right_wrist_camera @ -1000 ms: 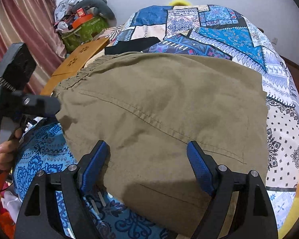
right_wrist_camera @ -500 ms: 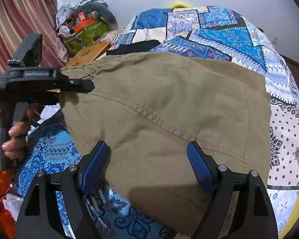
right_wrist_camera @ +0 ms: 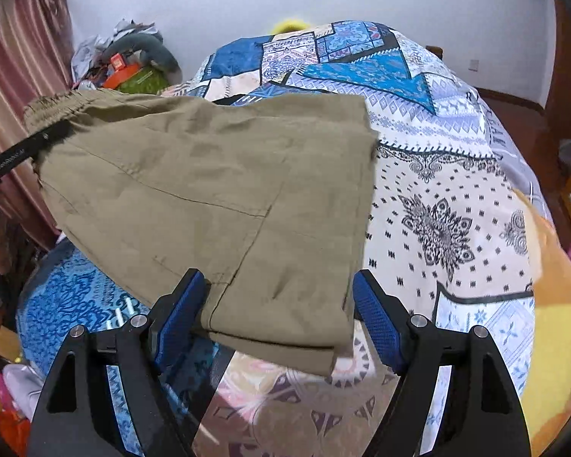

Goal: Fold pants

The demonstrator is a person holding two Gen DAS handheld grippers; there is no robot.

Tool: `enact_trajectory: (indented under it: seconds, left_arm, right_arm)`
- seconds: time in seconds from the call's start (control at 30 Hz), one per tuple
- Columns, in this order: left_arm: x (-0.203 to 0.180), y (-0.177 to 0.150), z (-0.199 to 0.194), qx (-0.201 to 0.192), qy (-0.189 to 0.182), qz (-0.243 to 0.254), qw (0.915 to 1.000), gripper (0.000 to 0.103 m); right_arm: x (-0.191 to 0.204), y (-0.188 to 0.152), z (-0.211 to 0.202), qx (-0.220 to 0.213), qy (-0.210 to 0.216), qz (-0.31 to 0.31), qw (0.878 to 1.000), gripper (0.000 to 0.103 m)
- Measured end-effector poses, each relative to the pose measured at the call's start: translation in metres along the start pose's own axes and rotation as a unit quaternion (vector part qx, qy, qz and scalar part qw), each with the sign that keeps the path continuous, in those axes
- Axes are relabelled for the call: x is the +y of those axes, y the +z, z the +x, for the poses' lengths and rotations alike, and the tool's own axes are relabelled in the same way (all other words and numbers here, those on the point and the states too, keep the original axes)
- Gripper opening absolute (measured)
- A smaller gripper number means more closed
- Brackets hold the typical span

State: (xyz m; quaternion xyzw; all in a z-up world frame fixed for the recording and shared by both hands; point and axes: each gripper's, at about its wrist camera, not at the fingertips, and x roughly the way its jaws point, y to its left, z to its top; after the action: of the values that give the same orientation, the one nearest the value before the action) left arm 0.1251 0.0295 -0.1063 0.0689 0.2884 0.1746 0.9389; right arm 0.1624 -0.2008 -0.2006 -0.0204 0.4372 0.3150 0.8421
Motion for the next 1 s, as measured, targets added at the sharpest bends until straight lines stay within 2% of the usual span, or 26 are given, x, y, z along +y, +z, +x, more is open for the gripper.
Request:
enact_trajectory:
  seconds: [0.1, 0.23, 0.27, 0.33, 0.47, 0.67, 0.8, 0.87, 0.9, 0.93, 1.0]
  left_arm:
    - [-0.017, 0.018, -0.018, -0.029, -0.037, 0.010, 0.9988, 0.032]
    - [-0.040, 0.042, -0.024, -0.014, -0.146, 0.013, 0.9891, 0.030]
    - [-0.048, 0.048, -0.020, 0.001, -0.187, 0.013, 0.9823, 0.030]
    - [-0.060, 0.056, -0.014, 0.026, -0.237, 0.013, 0.9710, 0.028]
    - [-0.090, 0.064, 0.003, 0.087, -0.320, 0.014, 0.9434, 0.027]
    - [-0.122, 0.059, 0.034, 0.159, -0.365, 0.017, 0.9170, 0.027]
    - [-0.140, 0.051, 0.037, 0.194, -0.385, 0.022, 0.9021, 0.030]
    - [-0.145, 0.047, 0.037, 0.213, -0.404, 0.027, 0.8894, 0.045]
    - [-0.148, 0.046, 0.039, 0.224, -0.415, 0.028, 0.8814, 0.062]
    - [-0.146, 0.045, 0.040, 0.229, -0.419, 0.026, 0.8786, 0.070]
    - [-0.142, 0.045, 0.037, 0.219, -0.406, 0.027, 0.8867, 0.070]
  right_arm:
    - [-0.001, -0.001, 0.004, -0.001, 0.005, 0.006, 1.000, 0.077]
    - [-0.006, -0.003, 0.006, -0.001, 0.021, 0.023, 1.000, 0.079]
    - [-0.007, -0.003, 0.006, -0.001, 0.023, 0.027, 0.999, 0.079]
    - [-0.006, -0.003, 0.006, -0.003, 0.025, 0.029, 0.999, 0.079]
    - [-0.007, -0.005, 0.006, -0.007, 0.028, 0.031, 0.999, 0.080]
    - [-0.007, -0.006, 0.005, -0.012, 0.030, 0.038, 0.999, 0.079]
    - [-0.008, -0.007, 0.002, -0.015, 0.032, 0.044, 0.998, 0.079]
    - [-0.009, -0.007, 0.002, -0.017, 0.032, 0.046, 0.998, 0.079]
    - [-0.010, -0.007, 0.001, -0.018, 0.032, 0.047, 0.998, 0.079]
    - [-0.009, -0.008, 0.000, -0.020, 0.030, 0.048, 0.998, 0.079]
    - [-0.008, -0.008, -0.003, -0.026, 0.023, 0.043, 0.998, 0.079]
